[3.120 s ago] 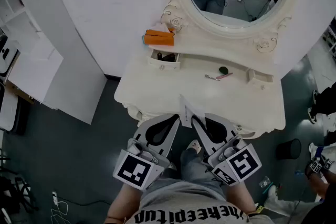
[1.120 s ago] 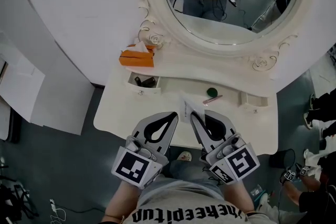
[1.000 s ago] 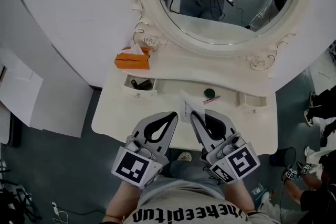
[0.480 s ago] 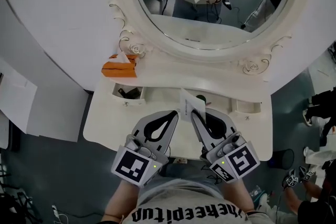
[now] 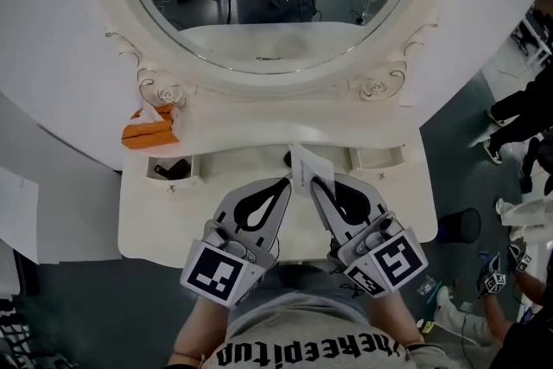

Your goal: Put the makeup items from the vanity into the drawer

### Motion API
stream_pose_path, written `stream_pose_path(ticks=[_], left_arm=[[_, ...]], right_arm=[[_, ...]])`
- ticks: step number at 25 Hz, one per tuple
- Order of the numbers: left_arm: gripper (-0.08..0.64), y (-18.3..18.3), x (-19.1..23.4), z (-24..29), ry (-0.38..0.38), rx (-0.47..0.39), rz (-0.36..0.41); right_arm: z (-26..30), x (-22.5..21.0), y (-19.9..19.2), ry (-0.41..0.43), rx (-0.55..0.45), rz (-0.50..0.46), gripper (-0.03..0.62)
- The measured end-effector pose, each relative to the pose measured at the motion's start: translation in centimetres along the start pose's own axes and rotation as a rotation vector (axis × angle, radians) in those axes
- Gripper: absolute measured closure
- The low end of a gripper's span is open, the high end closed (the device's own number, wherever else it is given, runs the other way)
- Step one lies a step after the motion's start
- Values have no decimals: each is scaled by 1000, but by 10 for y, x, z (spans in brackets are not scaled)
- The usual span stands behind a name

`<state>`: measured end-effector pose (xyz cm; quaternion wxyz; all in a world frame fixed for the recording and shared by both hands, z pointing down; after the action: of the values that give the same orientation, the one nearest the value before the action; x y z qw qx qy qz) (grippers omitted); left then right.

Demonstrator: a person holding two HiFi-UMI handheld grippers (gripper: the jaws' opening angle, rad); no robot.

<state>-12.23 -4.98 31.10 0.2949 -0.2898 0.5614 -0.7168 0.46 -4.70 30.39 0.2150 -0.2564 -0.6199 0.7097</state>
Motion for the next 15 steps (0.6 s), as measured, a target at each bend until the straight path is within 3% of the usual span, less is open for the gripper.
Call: stream_pose_path(ticks=[7, 15], left_arm=[[529, 4, -14, 24, -114, 7, 21], [529, 14, -29, 40, -302, 32, 52]], right_arm=[[-26, -14, -1, -119, -2, 9, 540], [-51, -12, 5, -303, -18, 33, 540]])
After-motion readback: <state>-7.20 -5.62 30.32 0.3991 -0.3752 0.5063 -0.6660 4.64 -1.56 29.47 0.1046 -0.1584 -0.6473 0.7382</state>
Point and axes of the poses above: the fingertips, and each gripper's own axes: z forward along the fingers, x to its left, y out of its top, the point moved 6 cm from there along -z, backward along the fingers, and after that the axes turned 5 degrees about x, right-handed, at the moved point
